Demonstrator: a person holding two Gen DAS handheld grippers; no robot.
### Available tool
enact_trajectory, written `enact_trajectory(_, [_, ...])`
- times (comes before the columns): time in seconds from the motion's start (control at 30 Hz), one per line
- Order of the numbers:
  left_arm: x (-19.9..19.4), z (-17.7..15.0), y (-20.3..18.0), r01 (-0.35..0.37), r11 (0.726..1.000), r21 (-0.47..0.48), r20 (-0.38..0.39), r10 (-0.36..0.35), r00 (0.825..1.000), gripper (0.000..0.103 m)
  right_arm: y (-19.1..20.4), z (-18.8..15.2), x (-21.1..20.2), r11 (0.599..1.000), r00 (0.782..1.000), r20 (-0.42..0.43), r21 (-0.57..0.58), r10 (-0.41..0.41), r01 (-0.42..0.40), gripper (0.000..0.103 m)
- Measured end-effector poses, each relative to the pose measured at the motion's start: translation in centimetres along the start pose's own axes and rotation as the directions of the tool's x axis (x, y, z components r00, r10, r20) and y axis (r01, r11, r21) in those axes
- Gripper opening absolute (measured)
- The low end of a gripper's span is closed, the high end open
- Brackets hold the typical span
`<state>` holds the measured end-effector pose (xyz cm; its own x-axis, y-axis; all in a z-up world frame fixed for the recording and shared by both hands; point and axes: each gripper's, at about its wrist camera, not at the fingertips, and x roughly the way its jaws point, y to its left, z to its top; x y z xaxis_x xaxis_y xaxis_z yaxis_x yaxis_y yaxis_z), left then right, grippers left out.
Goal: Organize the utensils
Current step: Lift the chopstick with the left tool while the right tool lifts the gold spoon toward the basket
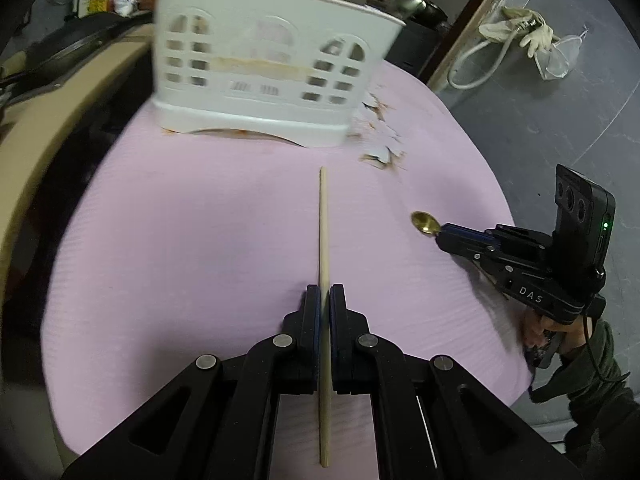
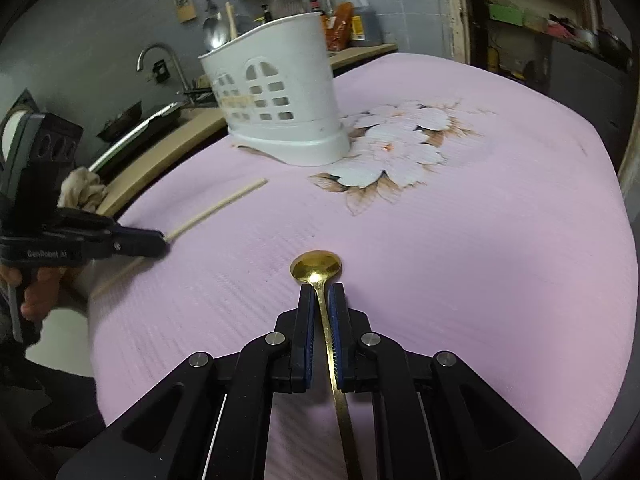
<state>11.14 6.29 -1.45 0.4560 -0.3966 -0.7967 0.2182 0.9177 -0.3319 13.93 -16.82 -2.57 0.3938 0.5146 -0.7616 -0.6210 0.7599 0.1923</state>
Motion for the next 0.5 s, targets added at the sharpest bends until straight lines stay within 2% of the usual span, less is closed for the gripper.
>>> enact_trajectory(0.13, [0.0,-0.5,-0.9,-0.047,0.995,0.085,0.011,0.046,0.999,0.004,0.2,0.4,0.3,1.000,1.000,-0.021,-0.012,-0.007,0.007,0.013])
enact_trajectory(0.2, [0.2,-0.5,-1.5,-0.068,0.988,0.135,0.000,0.069,0.998,0.005,0.2,0.6,0.4,1.000,0.999,-0.039,-0.020,-0.005,0.004,0.022])
enact_trajectory(0.4, [1.4,0.4,-2.0,-0.100,0.966,0.240,-0.057,0.117,0.992,0.009,0.3,1.5,1.1,0.998,0.994,-0.105,-0.063,-0.019,0.012,0.024])
enact_trajectory(0.5, [2.2,1.5,-2.0,-0.107,0.957,0.271,-0.087,0.135,0.987,0.019,0.4,2.0,1.5,0.996,0.991,-0.129,-0.093,-0.030,0.018,0.026])
